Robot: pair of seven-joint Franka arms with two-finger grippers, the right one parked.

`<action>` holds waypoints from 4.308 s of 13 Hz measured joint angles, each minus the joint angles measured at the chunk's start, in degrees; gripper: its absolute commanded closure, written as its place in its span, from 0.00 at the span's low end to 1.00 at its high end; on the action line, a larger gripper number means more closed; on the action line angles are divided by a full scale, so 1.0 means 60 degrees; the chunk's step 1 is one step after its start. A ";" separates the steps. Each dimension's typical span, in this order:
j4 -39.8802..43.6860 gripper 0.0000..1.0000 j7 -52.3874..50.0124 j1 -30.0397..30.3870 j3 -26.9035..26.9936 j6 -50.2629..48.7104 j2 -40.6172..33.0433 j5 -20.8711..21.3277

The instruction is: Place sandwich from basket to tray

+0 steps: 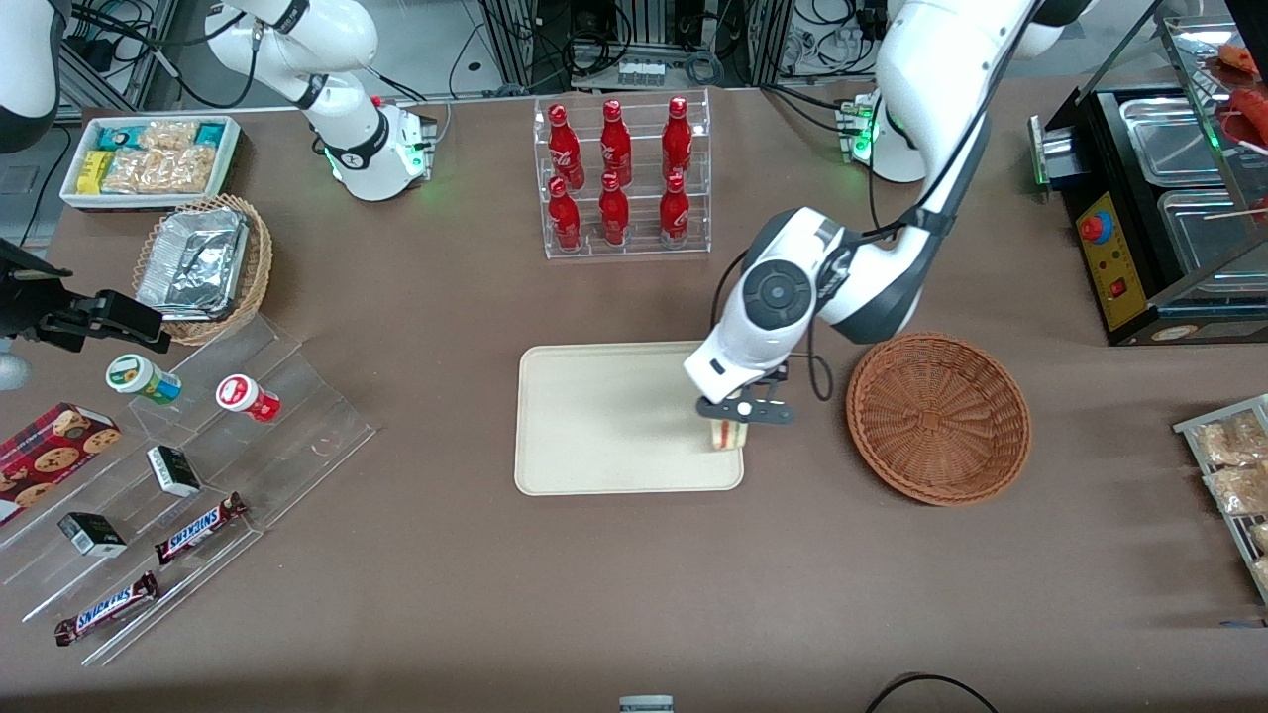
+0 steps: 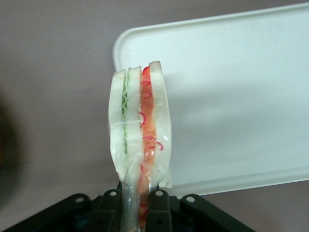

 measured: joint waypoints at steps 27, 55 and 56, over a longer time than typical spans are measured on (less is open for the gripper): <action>0.1951 0.00 -0.0674 -0.0668 0.0043 0.0924 0.1917 -0.0016; 0.2322 0.00 0.2749 0.4890 0.0951 -0.5623 -0.3170 -0.0152; 0.2040 0.00 0.2803 0.4990 0.0963 -0.5633 -0.3532 -0.0152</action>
